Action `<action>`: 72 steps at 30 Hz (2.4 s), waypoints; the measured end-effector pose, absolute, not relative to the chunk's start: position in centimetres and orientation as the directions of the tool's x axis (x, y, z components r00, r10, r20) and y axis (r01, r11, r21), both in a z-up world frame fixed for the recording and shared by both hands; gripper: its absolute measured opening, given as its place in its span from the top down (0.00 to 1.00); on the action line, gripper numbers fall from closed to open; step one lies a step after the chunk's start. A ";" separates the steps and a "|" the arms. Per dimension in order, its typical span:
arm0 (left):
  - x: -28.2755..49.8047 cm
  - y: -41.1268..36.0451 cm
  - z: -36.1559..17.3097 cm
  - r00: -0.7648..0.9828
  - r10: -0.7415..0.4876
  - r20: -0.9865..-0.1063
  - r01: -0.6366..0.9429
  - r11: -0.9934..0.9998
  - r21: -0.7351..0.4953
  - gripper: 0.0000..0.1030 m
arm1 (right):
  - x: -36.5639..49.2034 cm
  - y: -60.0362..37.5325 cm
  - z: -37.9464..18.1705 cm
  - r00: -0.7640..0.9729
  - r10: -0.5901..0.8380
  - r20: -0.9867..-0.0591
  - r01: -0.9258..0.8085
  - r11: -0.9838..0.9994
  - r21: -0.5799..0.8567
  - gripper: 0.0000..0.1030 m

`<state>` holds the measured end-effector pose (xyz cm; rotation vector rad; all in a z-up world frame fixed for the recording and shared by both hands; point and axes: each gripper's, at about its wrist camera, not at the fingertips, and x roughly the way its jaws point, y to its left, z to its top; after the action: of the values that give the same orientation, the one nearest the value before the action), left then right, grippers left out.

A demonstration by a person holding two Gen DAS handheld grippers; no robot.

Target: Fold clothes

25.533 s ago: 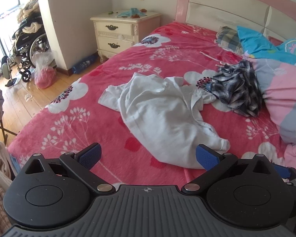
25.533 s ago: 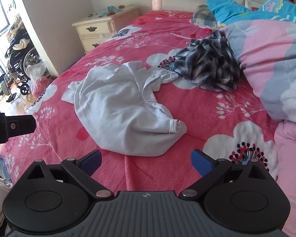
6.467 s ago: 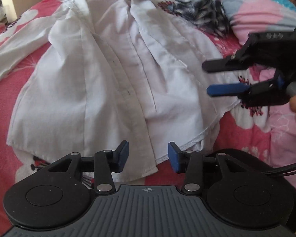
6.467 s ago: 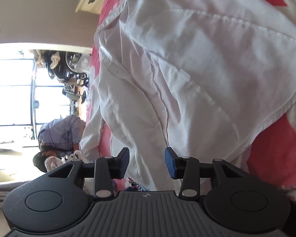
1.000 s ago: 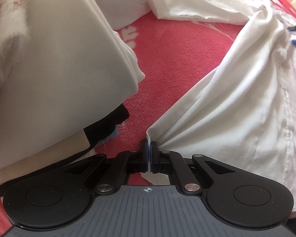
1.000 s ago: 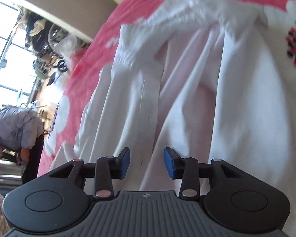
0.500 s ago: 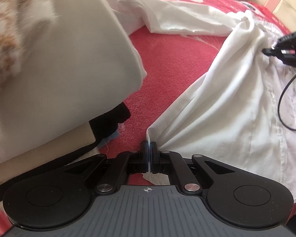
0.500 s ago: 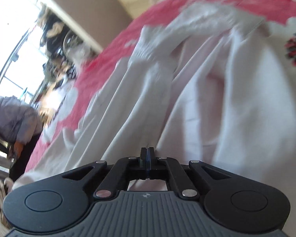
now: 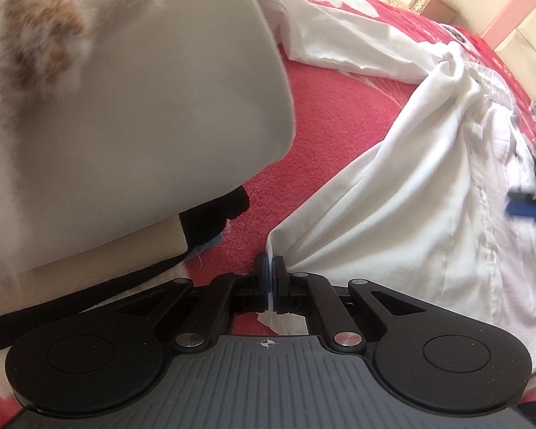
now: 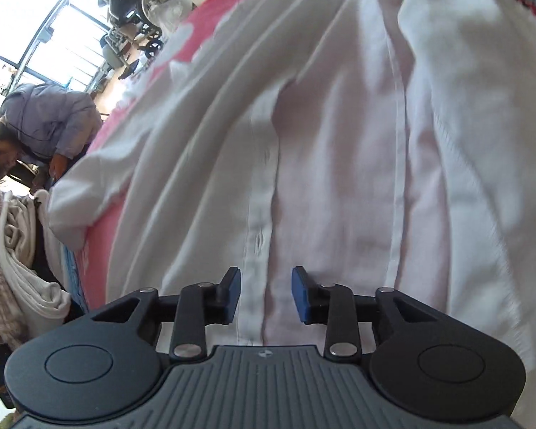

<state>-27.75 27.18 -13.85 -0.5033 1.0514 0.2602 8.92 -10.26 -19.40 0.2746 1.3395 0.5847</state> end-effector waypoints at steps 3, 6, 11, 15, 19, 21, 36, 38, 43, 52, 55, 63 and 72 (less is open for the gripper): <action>-23.5 27.2 -15.7 0.481 -0.039 -0.876 -0.453 0.845 -0.286 0.96 | 7.9 -9.3 -18.9 0.138 0.523 -0.841 -0.259 0.839 0.479 0.99; -20.7 26.5 -16.4 0.480 -0.031 -0.876 -0.471 0.834 -0.288 0.96 | 7.1 -10.1 -17.0 0.204 0.523 -0.828 -0.251 0.845 0.472 0.99; -16.0 25.3 -17.2 0.496 -0.050 -0.867 -0.474 0.820 -0.319 1.00 | 5.9 -13.3 -15.1 0.289 0.482 -0.827 -0.216 0.875 0.434 0.99; -13.3 23.1 -17.0 0.508 -0.103 -0.855 -0.428 0.831 -0.355 0.99 | 5.1 -15.1 -16.8 0.303 0.388 -0.870 -0.171 0.921 0.351 0.99; -12.3 20.7 -17.4 0.464 -0.126 -0.877 -0.350 0.883 -0.312 0.95 | 5.0 -16.7 -18.3 0.274 0.438 -0.856 -0.052 0.896 0.442 0.95; -12.0 20.1 -17.3 0.456 -0.112 -0.883 -0.318 0.906 -0.279 0.88 | 4.4 -17.1 -18.1 0.265 0.481 -0.836 -0.031 0.871 0.491 0.81; -11.3 22.2 -19.7 0.434 -0.080 -0.897 -0.300 0.926 -0.228 0.54 | -0.9 -13.8 -16.5 0.181 0.366 -0.913 -0.345 0.893 0.290 0.98; -11.3 22.2 -19.6 0.437 -0.083 -0.896 -0.305 0.923 -0.235 0.54 | -0.8 -14.1 -15.5 0.238 0.343 -0.909 -0.357 0.901 0.247 0.98; -11.8 22.3 -19.6 0.441 -0.095 -0.892 -0.288 0.927 -0.242 0.54 | -0.1 -14.2 -16.0 0.249 0.328 -0.911 -0.351 0.908 0.230 0.98; -10.1 21.5 -19.8 0.455 -0.107 -0.884 -0.269 0.930 -0.251 0.54 | 0.7 -15.0 -13.7 0.220 0.465 -0.858 -0.267 0.874 0.405 0.98; -9.9 21.4 -20.0 0.453 -0.105 -0.885 -0.271 0.930 -0.249 0.54 | 0.9 -15.8 -14.7 0.188 0.445 -0.876 -0.199 0.890 0.410 0.95; -8.8 21.7 -20.6 0.461 -0.124 -0.878 -0.287 0.916 -0.280 0.54 | -1.1 -16.5 -18.3 0.111 0.393 -0.913 -0.156 0.914 0.375 0.85; -9.2 21.6 -20.4 0.463 -0.118 -0.878 -0.289 0.917 -0.275 0.54 | -1.8 -16.1 -16.3 0.143 0.455 -0.879 -0.211 0.882 0.422 0.96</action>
<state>-9.15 21.60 -20.43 -0.4183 1.0928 0.1092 -1.79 -16.07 -16.27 0.2166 1.3459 0.4860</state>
